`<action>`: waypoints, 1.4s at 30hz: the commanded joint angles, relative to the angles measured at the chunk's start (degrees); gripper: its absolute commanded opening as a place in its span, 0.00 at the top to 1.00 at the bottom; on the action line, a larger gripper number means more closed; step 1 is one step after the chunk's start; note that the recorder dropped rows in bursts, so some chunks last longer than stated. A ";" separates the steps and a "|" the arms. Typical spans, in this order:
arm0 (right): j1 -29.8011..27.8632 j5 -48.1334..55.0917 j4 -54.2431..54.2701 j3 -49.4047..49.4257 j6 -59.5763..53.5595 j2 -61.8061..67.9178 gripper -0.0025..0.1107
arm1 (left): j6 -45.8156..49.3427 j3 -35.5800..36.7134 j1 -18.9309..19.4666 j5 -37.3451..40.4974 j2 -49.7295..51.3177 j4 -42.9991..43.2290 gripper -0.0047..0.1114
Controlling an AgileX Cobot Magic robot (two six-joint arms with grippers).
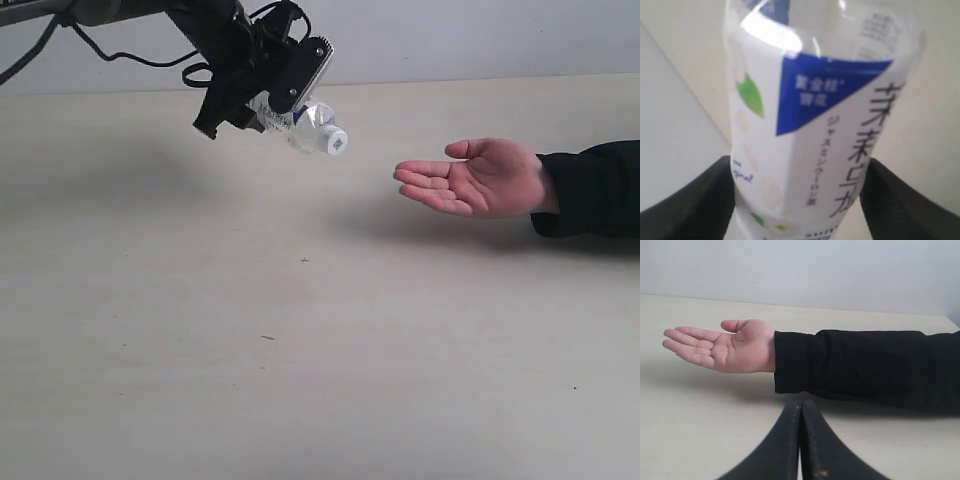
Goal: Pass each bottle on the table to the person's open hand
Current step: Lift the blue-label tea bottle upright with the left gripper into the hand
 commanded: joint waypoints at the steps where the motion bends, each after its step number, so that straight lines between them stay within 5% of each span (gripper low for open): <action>1: -0.20 -0.19 -0.19 0.26 -0.34 -0.27 0.98 | -7.69 0.12 -0.49 9.27 -3.30 -0.56 0.96; 11: -0.20 -0.19 -0.19 0.26 -0.34 -0.27 0.98 | -29.51 0.12 -3.18 20.59 -7.46 -0.69 0.96; 31: -0.20 -0.19 -0.19 0.26 -0.34 -0.27 0.98 | -98.66 0.02 -18.21 15.22 -9.02 -0.57 0.96; 37: -0.20 -0.19 -0.19 0.26 -0.34 -0.27 0.98 | -113.81 0.02 -19.30 11.66 -9.02 -1.54 0.96; 42: -0.20 -0.19 -0.19 0.26 -0.34 -0.27 0.98 | -115.36 0.02 -19.30 8.05 -8.65 -7.74 0.96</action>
